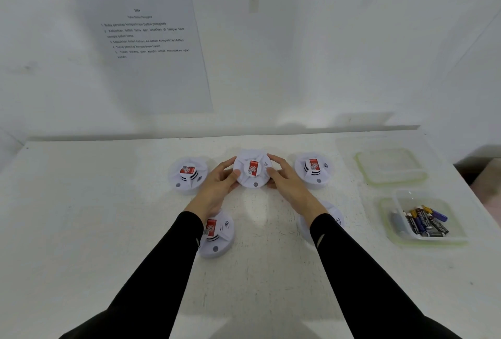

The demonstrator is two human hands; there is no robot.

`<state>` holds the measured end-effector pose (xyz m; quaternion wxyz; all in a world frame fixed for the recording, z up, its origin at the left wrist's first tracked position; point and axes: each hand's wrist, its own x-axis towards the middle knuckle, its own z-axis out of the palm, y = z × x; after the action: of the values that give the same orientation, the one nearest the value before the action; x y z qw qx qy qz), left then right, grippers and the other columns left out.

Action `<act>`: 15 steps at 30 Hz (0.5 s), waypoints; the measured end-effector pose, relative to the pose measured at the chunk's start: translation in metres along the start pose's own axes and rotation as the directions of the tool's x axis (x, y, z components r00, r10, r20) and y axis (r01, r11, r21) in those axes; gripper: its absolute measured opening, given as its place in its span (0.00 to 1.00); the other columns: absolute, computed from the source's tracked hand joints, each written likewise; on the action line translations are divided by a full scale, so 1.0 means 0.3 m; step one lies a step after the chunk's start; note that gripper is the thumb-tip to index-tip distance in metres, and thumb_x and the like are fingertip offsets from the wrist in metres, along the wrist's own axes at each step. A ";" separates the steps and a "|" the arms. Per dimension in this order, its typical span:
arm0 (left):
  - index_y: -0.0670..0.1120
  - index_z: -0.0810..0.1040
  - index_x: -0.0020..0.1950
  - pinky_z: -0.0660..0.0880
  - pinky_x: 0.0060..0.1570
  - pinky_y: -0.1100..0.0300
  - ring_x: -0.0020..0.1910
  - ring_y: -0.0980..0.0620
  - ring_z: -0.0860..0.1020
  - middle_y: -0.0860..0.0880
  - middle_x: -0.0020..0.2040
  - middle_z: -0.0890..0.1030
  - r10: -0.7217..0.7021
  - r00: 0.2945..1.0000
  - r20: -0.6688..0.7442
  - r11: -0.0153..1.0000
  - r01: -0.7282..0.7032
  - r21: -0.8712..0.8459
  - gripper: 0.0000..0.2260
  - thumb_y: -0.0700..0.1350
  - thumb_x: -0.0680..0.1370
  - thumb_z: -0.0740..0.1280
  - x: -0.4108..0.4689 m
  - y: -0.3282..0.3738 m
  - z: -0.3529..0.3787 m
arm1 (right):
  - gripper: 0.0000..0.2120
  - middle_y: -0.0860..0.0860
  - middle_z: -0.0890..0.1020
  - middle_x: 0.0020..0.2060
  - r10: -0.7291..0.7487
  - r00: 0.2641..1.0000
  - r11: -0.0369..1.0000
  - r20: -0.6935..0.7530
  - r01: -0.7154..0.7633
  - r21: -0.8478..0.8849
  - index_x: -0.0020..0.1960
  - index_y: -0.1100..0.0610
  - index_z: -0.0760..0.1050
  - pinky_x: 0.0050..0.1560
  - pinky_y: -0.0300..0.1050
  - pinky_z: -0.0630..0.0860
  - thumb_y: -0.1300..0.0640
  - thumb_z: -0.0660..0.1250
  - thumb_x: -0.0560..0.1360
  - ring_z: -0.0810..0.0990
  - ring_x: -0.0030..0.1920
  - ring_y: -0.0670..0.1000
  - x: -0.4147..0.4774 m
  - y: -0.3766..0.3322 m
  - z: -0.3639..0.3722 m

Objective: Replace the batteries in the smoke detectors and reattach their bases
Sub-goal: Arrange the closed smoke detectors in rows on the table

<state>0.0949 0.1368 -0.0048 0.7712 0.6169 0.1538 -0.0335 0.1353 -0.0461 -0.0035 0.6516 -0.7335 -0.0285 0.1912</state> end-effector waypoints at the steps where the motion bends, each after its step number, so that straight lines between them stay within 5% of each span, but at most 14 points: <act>1: 0.45 0.73 0.71 0.79 0.54 0.64 0.55 0.53 0.82 0.46 0.55 0.83 0.003 1.000 0.002 1.000 -0.003 0.003 0.17 0.38 0.82 0.64 -0.001 -0.001 0.000 | 0.14 0.54 0.82 0.50 -0.001 1.000 1.000 0.004 0.001 0.000 0.65 0.42 0.69 0.60 0.50 0.77 0.53 0.61 0.81 0.81 0.54 0.55 -0.002 -0.003 -0.001; 15: 0.45 0.72 0.72 0.79 0.56 0.63 0.59 0.49 0.80 0.44 0.58 0.82 0.011 1.000 0.002 1.000 -0.011 0.015 0.18 0.38 0.82 0.63 -0.004 -0.003 0.002 | 0.16 0.52 0.82 0.50 0.015 1.000 0.999 0.006 -0.015 0.034 0.68 0.46 0.69 0.52 0.38 0.78 0.56 0.60 0.81 0.82 0.51 0.48 -0.010 -0.020 -0.002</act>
<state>0.0936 0.1358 -0.0053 0.7667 0.6236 0.1495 -0.0313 0.1338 -0.0468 0.0031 0.6624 -0.7220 -0.0217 0.1986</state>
